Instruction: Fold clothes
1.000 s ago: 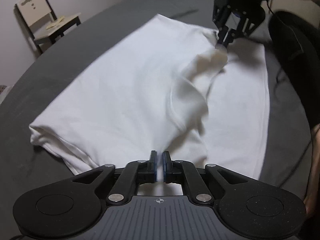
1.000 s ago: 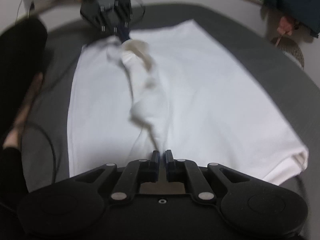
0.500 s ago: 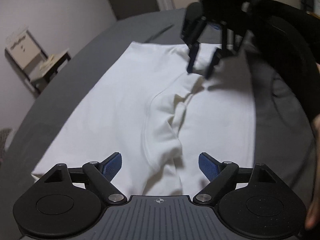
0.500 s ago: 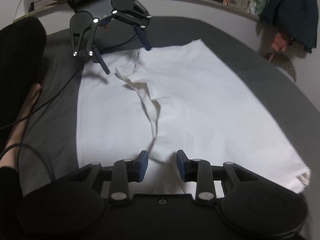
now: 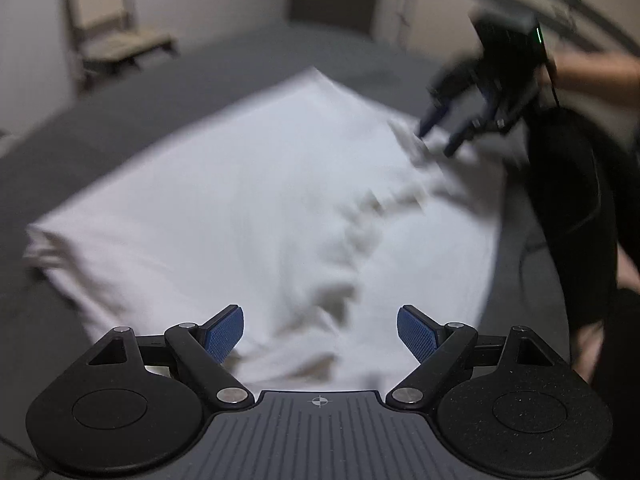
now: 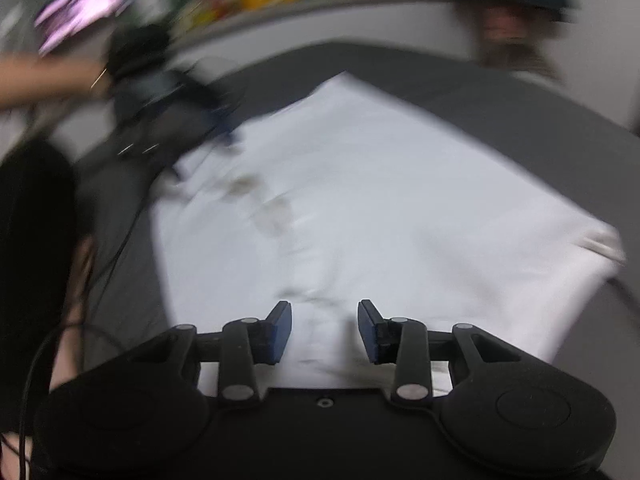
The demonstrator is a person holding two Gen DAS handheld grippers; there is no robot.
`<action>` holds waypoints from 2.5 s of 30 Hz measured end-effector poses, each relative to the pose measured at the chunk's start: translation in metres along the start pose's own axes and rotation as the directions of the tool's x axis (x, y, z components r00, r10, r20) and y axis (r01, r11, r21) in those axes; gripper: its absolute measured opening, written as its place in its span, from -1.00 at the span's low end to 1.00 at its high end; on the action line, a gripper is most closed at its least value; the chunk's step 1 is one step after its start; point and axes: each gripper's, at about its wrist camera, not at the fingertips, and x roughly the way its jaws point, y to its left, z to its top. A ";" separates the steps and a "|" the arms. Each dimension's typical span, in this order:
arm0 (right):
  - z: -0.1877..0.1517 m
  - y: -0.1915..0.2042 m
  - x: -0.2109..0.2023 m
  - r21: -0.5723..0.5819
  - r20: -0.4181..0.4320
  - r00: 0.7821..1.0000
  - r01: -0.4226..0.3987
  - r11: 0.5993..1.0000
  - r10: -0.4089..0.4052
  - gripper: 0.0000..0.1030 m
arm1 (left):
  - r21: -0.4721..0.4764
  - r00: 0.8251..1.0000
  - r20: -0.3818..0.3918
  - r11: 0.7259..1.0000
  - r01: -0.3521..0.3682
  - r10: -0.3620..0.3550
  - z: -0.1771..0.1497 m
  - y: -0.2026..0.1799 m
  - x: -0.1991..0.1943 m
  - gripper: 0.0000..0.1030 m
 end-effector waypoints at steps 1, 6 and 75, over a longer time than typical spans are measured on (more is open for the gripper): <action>0.001 -0.012 -0.005 0.048 0.016 0.999 0.033 0.998 -0.033 -0.14 | -0.033 0.999 0.044 0.999 -0.024 0.025 0.000 0.009 -0.009 0.67; 0.008 -0.070 -0.025 0.299 0.067 0.983 0.141 0.944 -0.169 0.09 | -0.282 0.969 0.157 0.949 -0.140 0.190 0.001 0.072 -0.024 0.99; 0.039 -0.197 0.046 0.612 0.180 0.984 -0.114 0.782 0.002 -0.72 | -0.599 0.975 0.052 0.787 -0.144 0.218 0.040 0.198 0.106 -0.69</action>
